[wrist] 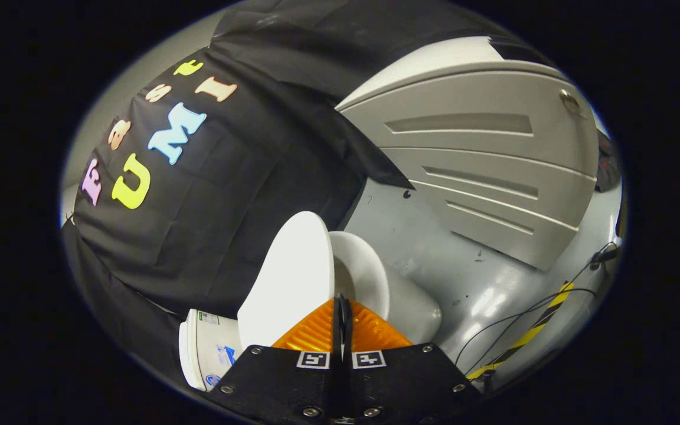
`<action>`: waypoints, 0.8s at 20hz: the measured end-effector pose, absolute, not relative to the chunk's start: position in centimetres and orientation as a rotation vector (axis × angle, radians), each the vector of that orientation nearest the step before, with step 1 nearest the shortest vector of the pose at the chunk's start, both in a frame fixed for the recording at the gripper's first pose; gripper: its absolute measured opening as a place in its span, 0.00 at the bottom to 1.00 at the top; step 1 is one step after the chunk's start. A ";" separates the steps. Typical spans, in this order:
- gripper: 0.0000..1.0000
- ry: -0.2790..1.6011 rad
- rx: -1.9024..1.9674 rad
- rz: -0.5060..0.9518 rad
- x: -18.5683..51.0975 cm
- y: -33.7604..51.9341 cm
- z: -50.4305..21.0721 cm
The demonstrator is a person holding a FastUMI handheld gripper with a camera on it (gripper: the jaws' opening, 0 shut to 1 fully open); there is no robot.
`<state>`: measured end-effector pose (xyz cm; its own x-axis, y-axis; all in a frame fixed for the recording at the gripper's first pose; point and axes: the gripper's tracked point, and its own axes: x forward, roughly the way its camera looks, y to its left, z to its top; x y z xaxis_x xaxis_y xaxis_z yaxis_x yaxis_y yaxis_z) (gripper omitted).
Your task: Open the toilet lid.
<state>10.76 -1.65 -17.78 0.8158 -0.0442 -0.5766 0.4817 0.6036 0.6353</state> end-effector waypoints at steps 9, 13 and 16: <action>0.00 0.490 0.797 -0.327 11.4 0.5 -11.5; 0.00 0.460 0.765 -0.324 11.5 1.9 -7.7; 0.00 0.429 0.731 -0.316 11.7 3.7 -5.5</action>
<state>11.73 3.74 -5.46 0.8675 -0.1278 -0.4808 0.4208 0.7040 0.5721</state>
